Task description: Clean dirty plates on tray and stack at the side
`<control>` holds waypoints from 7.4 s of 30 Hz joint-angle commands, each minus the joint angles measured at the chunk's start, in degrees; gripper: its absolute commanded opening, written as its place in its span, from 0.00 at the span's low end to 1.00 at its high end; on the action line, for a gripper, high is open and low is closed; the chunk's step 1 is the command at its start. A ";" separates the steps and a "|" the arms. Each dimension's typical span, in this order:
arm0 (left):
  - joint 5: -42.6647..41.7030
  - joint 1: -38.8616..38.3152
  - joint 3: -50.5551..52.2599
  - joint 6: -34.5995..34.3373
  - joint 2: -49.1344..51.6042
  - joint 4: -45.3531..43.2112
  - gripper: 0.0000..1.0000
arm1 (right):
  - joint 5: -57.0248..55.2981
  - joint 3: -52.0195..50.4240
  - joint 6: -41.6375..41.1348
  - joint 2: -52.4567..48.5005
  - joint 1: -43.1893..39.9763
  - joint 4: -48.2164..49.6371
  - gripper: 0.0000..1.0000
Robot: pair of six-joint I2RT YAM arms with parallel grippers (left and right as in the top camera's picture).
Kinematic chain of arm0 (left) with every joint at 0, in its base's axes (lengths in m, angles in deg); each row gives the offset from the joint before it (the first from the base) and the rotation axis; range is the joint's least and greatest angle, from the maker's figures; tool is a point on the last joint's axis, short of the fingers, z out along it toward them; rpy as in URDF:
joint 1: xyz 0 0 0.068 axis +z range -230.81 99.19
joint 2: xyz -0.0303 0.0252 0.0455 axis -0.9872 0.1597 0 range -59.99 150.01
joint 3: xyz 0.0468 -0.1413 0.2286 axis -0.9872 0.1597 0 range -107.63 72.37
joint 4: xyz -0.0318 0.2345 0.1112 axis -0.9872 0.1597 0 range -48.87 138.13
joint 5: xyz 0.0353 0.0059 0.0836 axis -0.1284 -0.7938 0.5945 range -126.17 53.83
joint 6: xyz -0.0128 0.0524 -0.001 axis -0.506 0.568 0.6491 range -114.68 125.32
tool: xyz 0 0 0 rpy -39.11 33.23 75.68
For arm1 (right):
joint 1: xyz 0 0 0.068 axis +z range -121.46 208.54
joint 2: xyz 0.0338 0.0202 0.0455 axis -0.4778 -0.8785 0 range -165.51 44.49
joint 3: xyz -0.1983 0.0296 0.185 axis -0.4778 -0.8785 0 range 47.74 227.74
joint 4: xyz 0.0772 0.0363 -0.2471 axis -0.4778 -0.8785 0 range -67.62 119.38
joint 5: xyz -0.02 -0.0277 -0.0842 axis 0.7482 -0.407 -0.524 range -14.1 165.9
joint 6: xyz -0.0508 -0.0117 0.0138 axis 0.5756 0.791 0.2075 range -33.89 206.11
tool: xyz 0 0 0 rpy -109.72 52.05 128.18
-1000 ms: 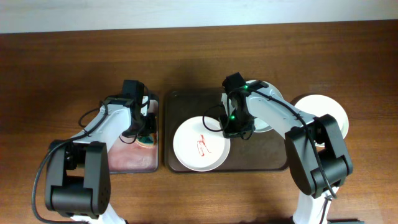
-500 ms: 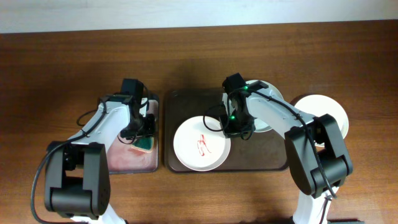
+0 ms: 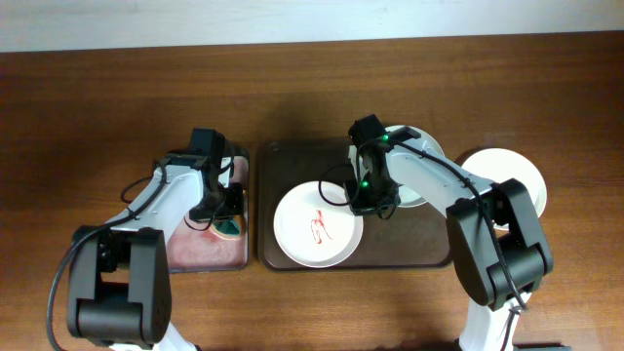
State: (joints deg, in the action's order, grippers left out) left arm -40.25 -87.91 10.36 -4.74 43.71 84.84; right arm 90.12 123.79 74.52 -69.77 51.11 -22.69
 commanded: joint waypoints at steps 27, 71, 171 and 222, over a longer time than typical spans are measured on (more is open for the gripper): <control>15.08 1.51 -2.23 0.35 -27.78 -10.75 0.00 | -1.01 -0.92 0.13 0.09 0.28 7.98 0.04; -7.61 1.44 3.98 -7.06 -6.95 -3.72 0.00 | -0.96 -0.92 0.13 0.09 0.28 7.65 0.04; 9.77 -26.14 -5.27 -40.92 2.47 -7.63 0.00 | 0.33 -0.90 -22.80 0.09 0.31 5.05 0.04; 0.63 0.94 2.16 -3.52 -11.61 -0.09 0.00 | -20.02 -0.83 1.99 15.61 0.31 0.17 0.04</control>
State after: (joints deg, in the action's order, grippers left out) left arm -39.03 -87.82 10.29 -9.33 30.01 86.24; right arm 80.33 123.15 75.24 -59.50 51.46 -21.86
